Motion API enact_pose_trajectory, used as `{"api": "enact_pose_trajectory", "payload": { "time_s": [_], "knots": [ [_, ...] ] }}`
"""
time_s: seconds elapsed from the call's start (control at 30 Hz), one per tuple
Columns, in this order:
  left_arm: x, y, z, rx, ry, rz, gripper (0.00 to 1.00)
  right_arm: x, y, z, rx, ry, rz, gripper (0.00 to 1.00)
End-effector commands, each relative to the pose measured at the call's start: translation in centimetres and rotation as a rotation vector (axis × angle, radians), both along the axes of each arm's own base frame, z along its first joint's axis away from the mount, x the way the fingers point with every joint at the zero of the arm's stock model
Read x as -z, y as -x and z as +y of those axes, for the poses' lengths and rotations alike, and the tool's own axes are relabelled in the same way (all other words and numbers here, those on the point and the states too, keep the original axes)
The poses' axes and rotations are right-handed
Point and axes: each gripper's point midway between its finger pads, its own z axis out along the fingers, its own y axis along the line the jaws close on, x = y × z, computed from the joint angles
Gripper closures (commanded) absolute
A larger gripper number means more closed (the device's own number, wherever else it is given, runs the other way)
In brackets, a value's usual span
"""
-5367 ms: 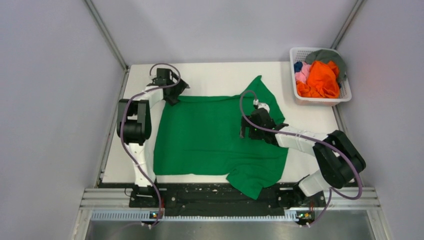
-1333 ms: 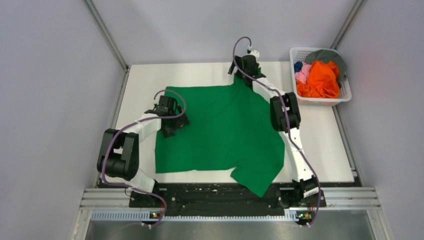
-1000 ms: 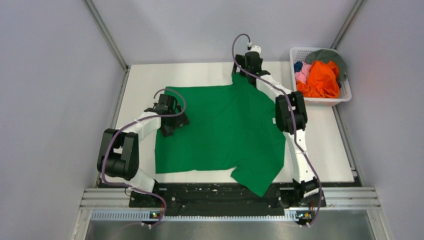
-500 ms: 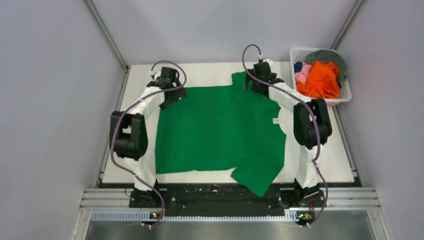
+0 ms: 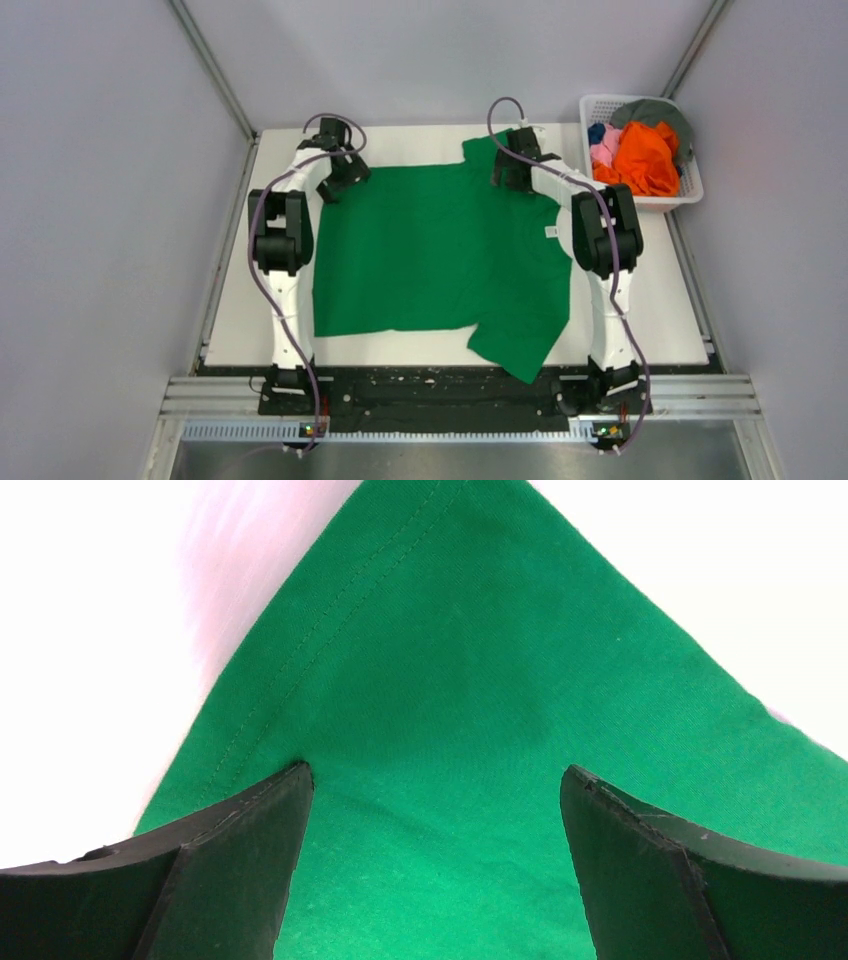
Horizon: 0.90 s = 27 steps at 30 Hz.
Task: Fold and stack the t-shirts
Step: Flatten out the tshirt, then grab the side of the flattened tshirt closest away from the robot with both arms
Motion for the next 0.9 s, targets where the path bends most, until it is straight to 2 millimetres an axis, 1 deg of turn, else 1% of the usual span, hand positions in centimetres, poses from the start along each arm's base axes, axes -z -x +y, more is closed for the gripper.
{"api": "enact_pose_trajectory", "payload": {
  "time_s": [0.0, 0.03, 0.07, 0.1, 0.13, 0.23, 0.3, 0.33, 0.37, 0.4, 0.47, 0.5, 0.53, 0.57, 0.6, 0.63, 0.67, 0.7, 0.77, 0.8, 0.87],
  "knots": [
    [3.8, -1.4, -0.2, 0.023, 0.084, 0.041, 0.01, 3.1, -1.2, -1.7, 0.059, -0.038, 0.062, 0.04],
    [3.7, -2.3, -0.4, 0.029, 0.106, 0.025, 0.01, 3.4, -1.5, -2.0, 0.074, -0.034, 0.069, 0.04],
    [4.0, -2.8, -0.3, 0.028, 0.112, 0.02, 0.01, 3.6, -1.9, -2.2, 0.083, -0.033, 0.07, 0.04],
    [4.2, -3.4, -0.9, 0.043, 0.144, 0.014, 0.01, 3.9, -2.1, -2.3, 0.087, -0.037, 0.073, 0.04],
    [4.2, -4.0, -0.9, 0.045, 0.152, 0.004, 0.01, 4.3, -2.4, -2.2, 0.086, -0.041, 0.075, 0.04],
    [3.9, -5.6, -0.7, 0.051, 0.168, -0.022, 0.01, 3.7, -4.0, -2.1, 0.078, -0.051, 0.048, 0.04],
    [2.6, -6.2, -0.8, 0.06, 0.173, -0.046, 0.01, 2.1, -5.0, -1.9, 0.063, -0.053, 0.023, 0.04],
    [1.6, -6.3, -0.9, 0.063, 0.174, -0.06, 0.01, 1.0, -5.3, -1.7, 0.053, -0.057, 0.011, 0.04],
    [0.5, -6.2, -0.8, 0.065, 0.174, -0.075, 0.01, -0.4, -5.4, -1.6, 0.042, -0.063, -0.007, 0.03],
    [-1.1, -6.1, -0.9, 0.069, 0.177, -0.095, 0.01, -2.1, -5.4, -1.5, 0.033, -0.066, -0.029, 0.03],
    [-4.5, -5.2, -1.1, 0.078, 0.18, -0.132, 0.01, -5.8, -4.7, -1.3, 0.015, -0.057, -0.079, 0.02],
    [-6.5, -4.3, -1.2, 0.087, 0.178, -0.152, 0.01, -7.4, -3.9, -1.3, 0.014, -0.045, -0.099, 0.01],
    [-9.6, -3.1, -1.3, 0.094, 0.177, -0.186, 0.01, -9.0, -2.9, -1.3, 0.008, -0.035, -0.12, 0.01],
    [-11.1, -1.7, -1.3, 0.096, 0.172, -0.196, 0.01, -10.1, -1.6, -1.2, 0.0, -0.027, -0.133, 0.01],
    [-11.3, 0.7, -1.1, 0.083, 0.151, -0.174, 0.01, -11.3, -0.1, -1.1, -0.006, -0.022, -0.148, 0.01],
    [-11.4, 2.9, -1.0, 0.072, 0.13, -0.161, 0.01, -12.0, 1.7, -1.0, -0.011, -0.019, -0.153, 0.01],
    [-12.2, 5.1, -0.5, 0.047, 0.089, -0.173, 0.01, -13.0, 3.7, -1.1, -0.013, -0.023, -0.167, 0.01],
    [-11.9, 7.7, 0.0, 0.019, 0.051, -0.164, 0.01, -13.1, 5.7, -1.2, -0.017, -0.027, -0.167, 0.01],
    [-11.0, 13.1, 0.7, -0.029, -0.017, -0.143, 0.01, -11.6, 10.0, -1.6, -0.025, -0.038, -0.134, 0.01],
    [-9.8, 15.7, 1.1, -0.055, -0.035, -0.12, 0.01, -11.0, 11.8, -2.0, -0.017, -0.05, -0.127, 0.01],
    [-8.3, 20.5, 1.6, -0.101, -0.03, -0.096, 0.01, -9.8, 15.0, -3.1, 0.013, -0.067, -0.121, 0.01]
  ]
}}
